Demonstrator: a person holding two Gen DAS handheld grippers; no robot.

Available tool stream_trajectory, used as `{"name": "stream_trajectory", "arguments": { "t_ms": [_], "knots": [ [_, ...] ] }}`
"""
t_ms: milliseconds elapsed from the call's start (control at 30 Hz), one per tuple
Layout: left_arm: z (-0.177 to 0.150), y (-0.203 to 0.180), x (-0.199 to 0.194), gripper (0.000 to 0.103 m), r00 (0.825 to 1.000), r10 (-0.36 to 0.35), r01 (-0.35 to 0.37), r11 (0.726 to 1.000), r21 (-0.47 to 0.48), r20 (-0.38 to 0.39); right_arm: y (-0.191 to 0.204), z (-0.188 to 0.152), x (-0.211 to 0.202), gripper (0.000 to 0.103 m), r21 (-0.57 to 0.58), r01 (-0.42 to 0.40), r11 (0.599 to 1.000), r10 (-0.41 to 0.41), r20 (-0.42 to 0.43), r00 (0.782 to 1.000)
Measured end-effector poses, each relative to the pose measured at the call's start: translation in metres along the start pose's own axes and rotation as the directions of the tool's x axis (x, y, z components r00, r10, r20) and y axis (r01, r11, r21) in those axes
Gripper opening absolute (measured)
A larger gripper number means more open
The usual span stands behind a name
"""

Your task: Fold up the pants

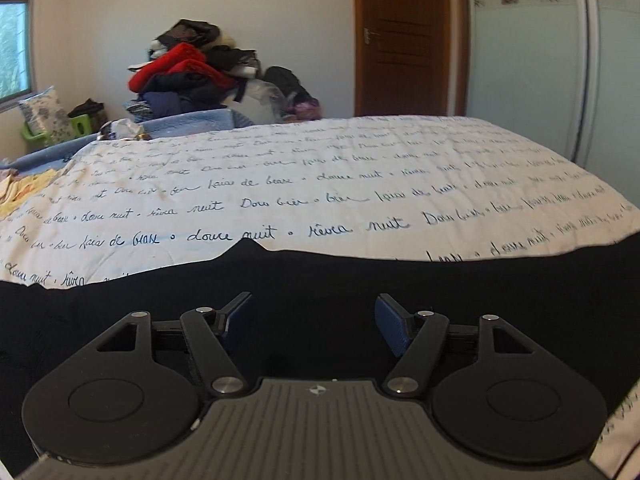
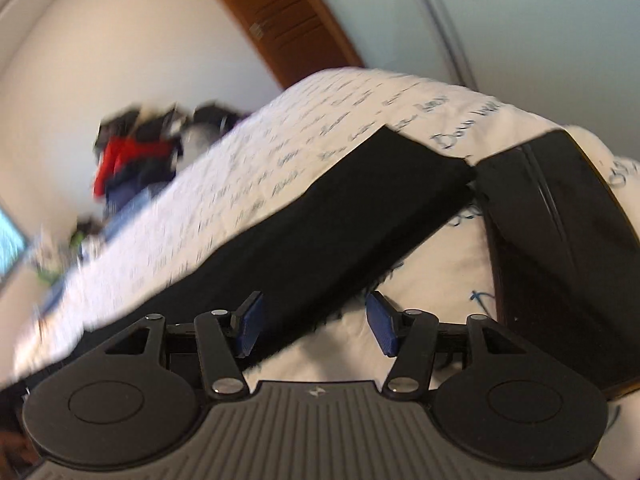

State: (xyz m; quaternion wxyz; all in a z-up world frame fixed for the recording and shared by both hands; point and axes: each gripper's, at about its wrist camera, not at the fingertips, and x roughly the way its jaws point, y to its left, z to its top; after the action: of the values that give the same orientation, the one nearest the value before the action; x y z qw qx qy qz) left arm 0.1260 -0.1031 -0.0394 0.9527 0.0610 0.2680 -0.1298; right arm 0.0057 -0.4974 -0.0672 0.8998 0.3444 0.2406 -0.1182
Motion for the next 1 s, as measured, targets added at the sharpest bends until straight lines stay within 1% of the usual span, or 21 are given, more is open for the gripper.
{"name": "stream_trajectory", "arguments": {
  "t_ms": [67,133,233,367,433,500,600,633,667,700,733,800,833,933,1000],
  "knots": [
    [0.003,0.000,-0.001,0.075,1.000,-0.002,0.002,1.000,-0.026,-0.007,-0.003,0.002,0.005,0.055,0.036,0.012,0.999,-0.014,0.053,0.999],
    [0.005,-0.002,-0.003,0.076,1.000,-0.025,0.025,0.999,-0.036,-0.007,-0.006,0.007,0.012,0.055,0.061,0.019,0.998,-0.024,0.090,0.996],
    [0.009,-0.010,-0.005,0.078,0.999,-0.044,0.043,0.999,-0.013,-0.008,-0.017,0.017,0.026,0.055,0.145,-0.006,0.989,-0.012,0.118,0.993],
    [0.008,-0.027,-0.003,0.078,0.992,-0.118,0.118,0.993,0.012,-0.051,-0.030,0.029,0.043,0.056,0.216,-0.020,0.976,-0.011,0.141,0.990],
    [0.005,-0.037,0.000,0.078,0.985,-0.153,0.157,0.987,0.045,-0.082,-0.032,0.036,0.053,0.056,0.235,-0.017,0.972,-0.019,0.151,0.988],
    [-0.002,-0.051,0.004,0.078,0.978,-0.173,0.184,0.978,0.095,-0.113,-0.034,0.039,0.058,0.056,0.257,-0.020,0.966,-0.024,0.164,0.986],
    [-0.009,-0.068,0.003,0.078,0.973,-0.196,0.214,0.963,0.162,-0.124,-0.036,0.046,0.070,0.056,0.281,-0.013,0.960,-0.039,0.178,0.983],
    [-0.010,-0.072,0.001,0.078,0.973,-0.199,0.217,0.960,0.175,-0.117,-0.035,0.049,0.073,0.053,0.273,-0.002,0.962,-0.048,0.179,0.983],
    [-0.009,-0.075,0.001,0.078,0.973,-0.202,0.220,0.958,0.186,-0.111,-0.033,0.051,0.077,0.041,0.260,0.016,0.965,-0.065,0.180,0.981],
    [-0.007,-0.078,-0.001,0.078,0.973,-0.206,0.223,0.955,0.194,-0.105,-0.033,0.053,0.081,0.033,0.252,0.037,0.967,-0.082,0.174,0.981],
    [-0.005,-0.080,-0.001,0.078,0.973,-0.208,0.224,0.955,0.195,-0.100,-0.033,0.054,0.082,0.022,0.252,0.051,0.966,-0.096,0.166,0.981],
    [0.002,-0.081,0.001,0.078,0.970,-0.221,0.236,0.955,0.180,-0.100,-0.035,0.054,0.085,0.019,0.243,0.055,0.969,-0.096,0.161,0.982],
    [0.005,-0.080,0.003,0.078,0.966,-0.234,0.249,0.955,0.163,-0.106,-0.034,0.055,0.084,0.015,0.225,0.068,0.972,-0.106,0.163,0.981],
    [0.017,-0.080,0.011,0.076,0.947,-0.292,0.304,0.949,0.079,-0.133,-0.028,0.053,0.082,0.012,0.168,0.081,0.983,-0.111,0.180,0.977],
    [0.022,-0.083,0.016,0.076,0.930,-0.337,0.345,0.938,0.032,-0.144,-0.020,0.053,0.079,0.011,0.109,0.094,0.990,-0.113,0.189,0.976]
  ]
}}
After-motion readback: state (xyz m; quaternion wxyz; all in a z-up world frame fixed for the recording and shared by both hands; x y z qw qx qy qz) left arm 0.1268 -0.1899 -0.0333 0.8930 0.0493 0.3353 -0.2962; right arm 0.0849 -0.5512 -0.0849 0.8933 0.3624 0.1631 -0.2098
